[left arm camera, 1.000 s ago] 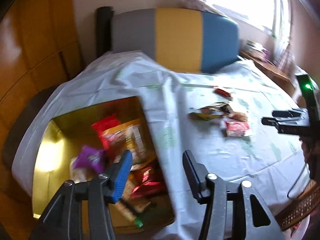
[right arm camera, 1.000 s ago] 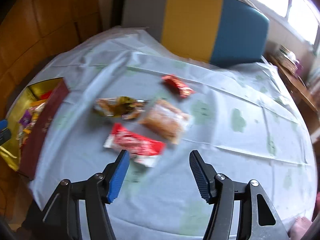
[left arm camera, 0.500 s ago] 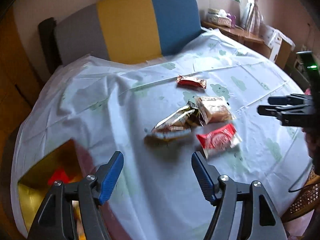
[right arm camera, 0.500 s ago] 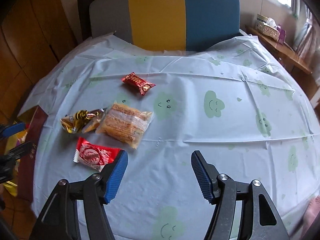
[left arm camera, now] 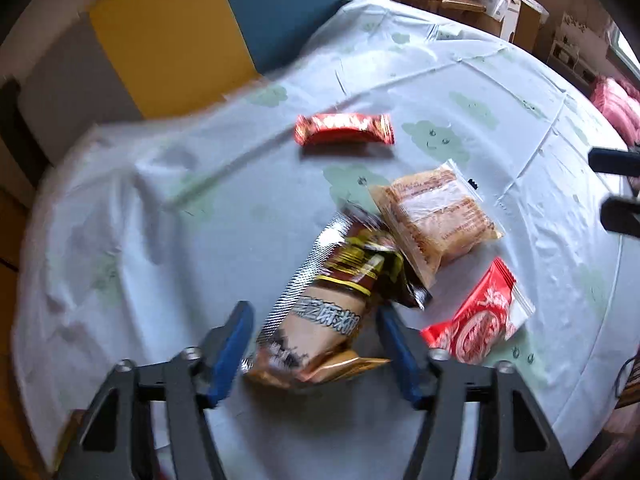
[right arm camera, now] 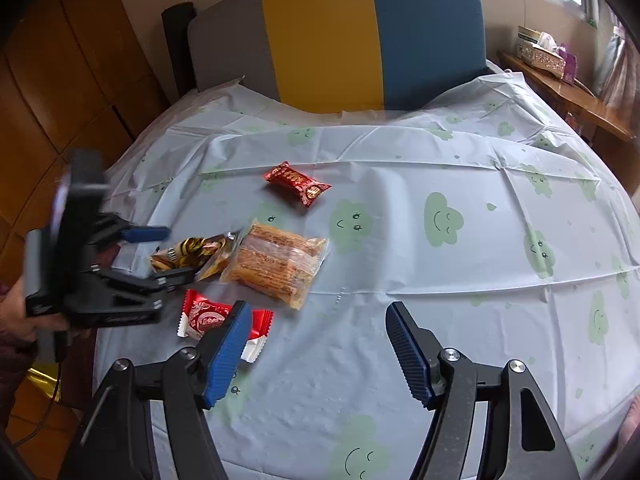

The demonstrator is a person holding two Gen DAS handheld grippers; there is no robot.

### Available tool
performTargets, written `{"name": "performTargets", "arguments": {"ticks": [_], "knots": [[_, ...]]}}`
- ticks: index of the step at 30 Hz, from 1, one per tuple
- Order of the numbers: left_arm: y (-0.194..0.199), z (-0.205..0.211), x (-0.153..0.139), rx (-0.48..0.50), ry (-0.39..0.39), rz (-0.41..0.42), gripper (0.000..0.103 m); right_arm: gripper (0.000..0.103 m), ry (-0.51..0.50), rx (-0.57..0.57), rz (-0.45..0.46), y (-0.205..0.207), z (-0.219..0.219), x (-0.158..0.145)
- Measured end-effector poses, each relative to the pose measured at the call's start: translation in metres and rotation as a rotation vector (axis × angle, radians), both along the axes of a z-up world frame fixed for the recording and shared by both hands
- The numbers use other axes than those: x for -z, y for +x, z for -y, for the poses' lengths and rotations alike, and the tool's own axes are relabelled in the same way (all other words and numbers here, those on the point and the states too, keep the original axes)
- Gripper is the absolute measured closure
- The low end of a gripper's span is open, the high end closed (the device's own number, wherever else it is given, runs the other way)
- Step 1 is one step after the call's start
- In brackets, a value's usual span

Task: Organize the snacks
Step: 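Reach the left gripper to the brown sesame snack bag and grasp it, then grasp the red candy with the right gripper while the left holds the sesame bag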

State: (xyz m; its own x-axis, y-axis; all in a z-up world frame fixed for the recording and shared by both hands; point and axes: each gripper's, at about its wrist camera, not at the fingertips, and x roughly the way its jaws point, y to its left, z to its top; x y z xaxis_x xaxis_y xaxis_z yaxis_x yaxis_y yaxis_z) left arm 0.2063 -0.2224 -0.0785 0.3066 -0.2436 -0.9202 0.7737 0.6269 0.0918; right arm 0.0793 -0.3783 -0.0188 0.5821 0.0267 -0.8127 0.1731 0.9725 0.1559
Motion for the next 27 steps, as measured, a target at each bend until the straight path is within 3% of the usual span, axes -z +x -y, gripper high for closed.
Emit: {"name": "performTargets", "arguments": {"ticks": [7,14,20,27], "knots": [[-0.01,-0.02,-0.003,-0.175,-0.106,-0.019,0.059,0.038,-0.005,-0.009,-0.005,0.001,-0.001,0.003],[-0.055,-0.07,-0.016,-0.379,-0.205,-0.057,0.059,0.038,0.0,-0.037,-0.063,0.004,-0.008,0.014],[-0.093,-0.098,-0.017,-0.444,-0.233,-0.062,0.06,0.038,-0.008,-0.095,-0.073,0.025,-0.02,0.009],[-0.122,-0.098,-0.005,-0.426,-0.224,-0.043,0.06,0.041,-0.072,-0.138,-0.055,0.092,-0.024,0.013]]}}
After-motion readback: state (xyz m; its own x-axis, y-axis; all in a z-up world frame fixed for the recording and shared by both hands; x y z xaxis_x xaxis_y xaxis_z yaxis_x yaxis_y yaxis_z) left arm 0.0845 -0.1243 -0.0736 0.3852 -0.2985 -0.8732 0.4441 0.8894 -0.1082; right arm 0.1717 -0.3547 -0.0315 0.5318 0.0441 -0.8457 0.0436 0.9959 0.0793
